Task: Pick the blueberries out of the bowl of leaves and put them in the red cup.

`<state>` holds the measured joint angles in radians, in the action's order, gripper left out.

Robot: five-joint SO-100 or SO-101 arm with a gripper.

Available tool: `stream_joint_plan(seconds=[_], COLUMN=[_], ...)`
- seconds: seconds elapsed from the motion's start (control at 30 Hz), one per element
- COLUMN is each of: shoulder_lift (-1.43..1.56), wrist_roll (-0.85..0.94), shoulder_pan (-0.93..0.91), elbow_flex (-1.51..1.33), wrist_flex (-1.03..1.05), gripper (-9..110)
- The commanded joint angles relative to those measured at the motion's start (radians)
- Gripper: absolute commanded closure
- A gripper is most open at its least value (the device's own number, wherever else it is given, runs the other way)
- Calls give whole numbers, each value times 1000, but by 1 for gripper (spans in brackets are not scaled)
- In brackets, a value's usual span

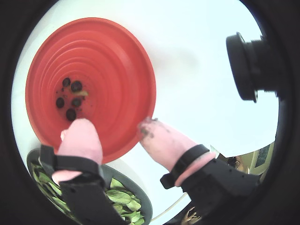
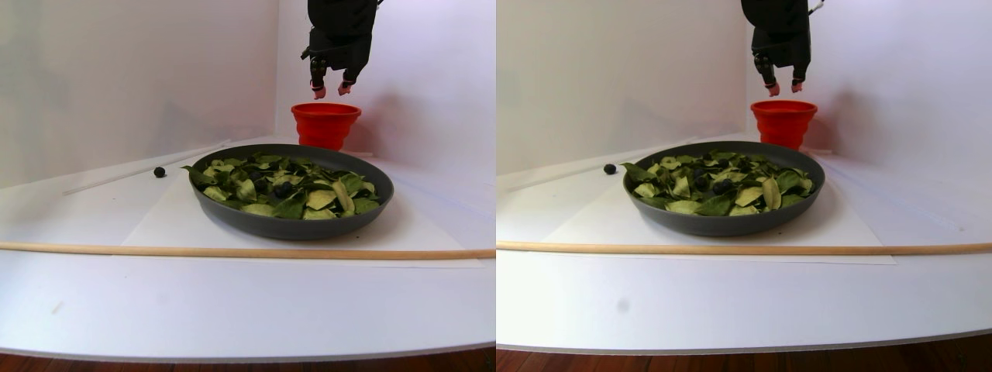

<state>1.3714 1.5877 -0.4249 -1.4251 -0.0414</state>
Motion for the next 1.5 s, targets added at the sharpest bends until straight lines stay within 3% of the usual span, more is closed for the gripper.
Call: stream_joint_plan(seconds=[0.0, 1.47], shoulder_lift=[83, 462], wrist_roll=[9, 34], shoulder_pan=[-3, 91], elbow_flex=[52, -354], wrist_flex=[-23, 123], gripper=[83, 86])
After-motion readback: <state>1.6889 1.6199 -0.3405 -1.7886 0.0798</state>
